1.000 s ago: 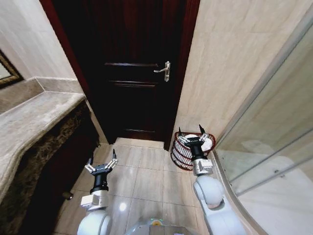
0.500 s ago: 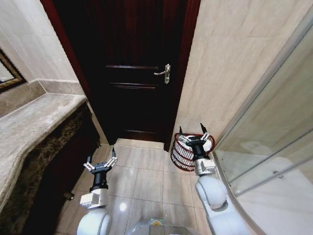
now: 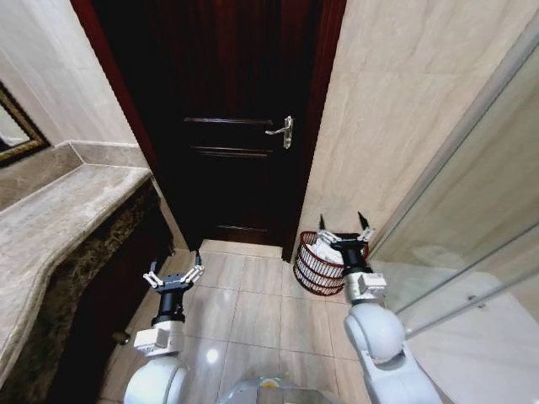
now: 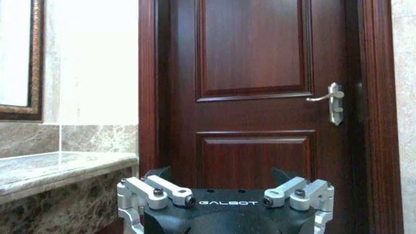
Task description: Discard the used towel into the hamper.
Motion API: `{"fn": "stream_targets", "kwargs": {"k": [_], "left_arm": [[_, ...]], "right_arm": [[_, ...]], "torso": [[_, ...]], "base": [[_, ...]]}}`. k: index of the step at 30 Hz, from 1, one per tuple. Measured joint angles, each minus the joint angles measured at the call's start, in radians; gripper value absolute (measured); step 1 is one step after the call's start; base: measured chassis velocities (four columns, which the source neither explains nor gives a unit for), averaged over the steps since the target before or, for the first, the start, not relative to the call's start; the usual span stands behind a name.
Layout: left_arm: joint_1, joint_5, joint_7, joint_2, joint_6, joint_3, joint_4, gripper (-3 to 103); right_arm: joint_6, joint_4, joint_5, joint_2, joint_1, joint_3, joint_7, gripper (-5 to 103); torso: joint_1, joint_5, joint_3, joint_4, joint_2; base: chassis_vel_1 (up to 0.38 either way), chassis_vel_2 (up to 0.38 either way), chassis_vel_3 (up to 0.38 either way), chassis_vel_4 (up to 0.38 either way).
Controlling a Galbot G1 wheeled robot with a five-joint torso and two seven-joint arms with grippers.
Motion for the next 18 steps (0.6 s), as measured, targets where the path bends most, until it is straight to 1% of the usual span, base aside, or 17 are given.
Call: {"fn": "stream_targets", "kwargs": {"k": [1, 5, 6, 7, 8, 13, 18], "left_arm": [[0.0, 0.0, 0.0, 0.0, 0.0, 0.0, 0.0, 100], [-0.011, -0.025, 0.005, 0.018, 0.01, -0.011, 0.01, 100], [-0.011, -0.025, 0.005, 0.018, 0.01, -0.011, 0.01, 100], [-0.013, -0.028, 0.005, 0.02, 0.011, -0.011, 0.015, 100], [-0.015, -0.03, 0.005, 0.021, 0.011, -0.011, 0.017, 100], [-0.022, -0.033, 0.005, 0.023, 0.027, -0.009, 0.009, 100], [-0.017, -0.034, 0.007, 0.029, 0.03, -0.015, -0.004, 100]], "right_arm": [[0.0, 0.0, 0.0, 0.0, 0.0, 0.0, 0.0, 100], [0.037, -0.018, 0.079, 0.013, -0.058, 0.142, -0.096, 100], [0.037, -0.018, 0.079, 0.013, -0.058, 0.142, -0.096, 100], [0.043, -0.004, 0.113, 0.01, -0.086, 0.178, -0.119, 100], [0.045, 0.009, 0.131, 0.005, -0.104, 0.192, -0.127, 100], [0.041, 0.054, 0.172, -0.003, -0.152, 0.217, -0.133, 100], [0.032, 0.064, 0.177, 0.001, -0.159, 0.228, -0.133, 100]], "torso": [[0.0, 0.0, 0.0, 0.0, 0.0], [0.011, 0.0003, 0.011, 0.0, 0.022], [0.011, 0.0003, 0.011, 0.0, 0.022], [0.014, 0.0003, 0.015, -0.0001, 0.029], [0.016, 0.0, 0.019, -0.0001, 0.035], [0.026, 0.0, 0.031, -0.0001, 0.058], [0.037, 0.0002, 0.045, 0.0, 0.083]], "base": [[0.0, 0.0, 0.0, 0.0], [0.0, 0.0, 0.0, 0.0], [0.0, 0.0, 0.0, 0.0], [0.0, 0.0, 0.0, 0.0], [0.0, 0.0, 0.0, 0.0], [0.0, 0.0, 0.0, 0.0], [0.0, 0.0, 0.0, 0.0]]}}
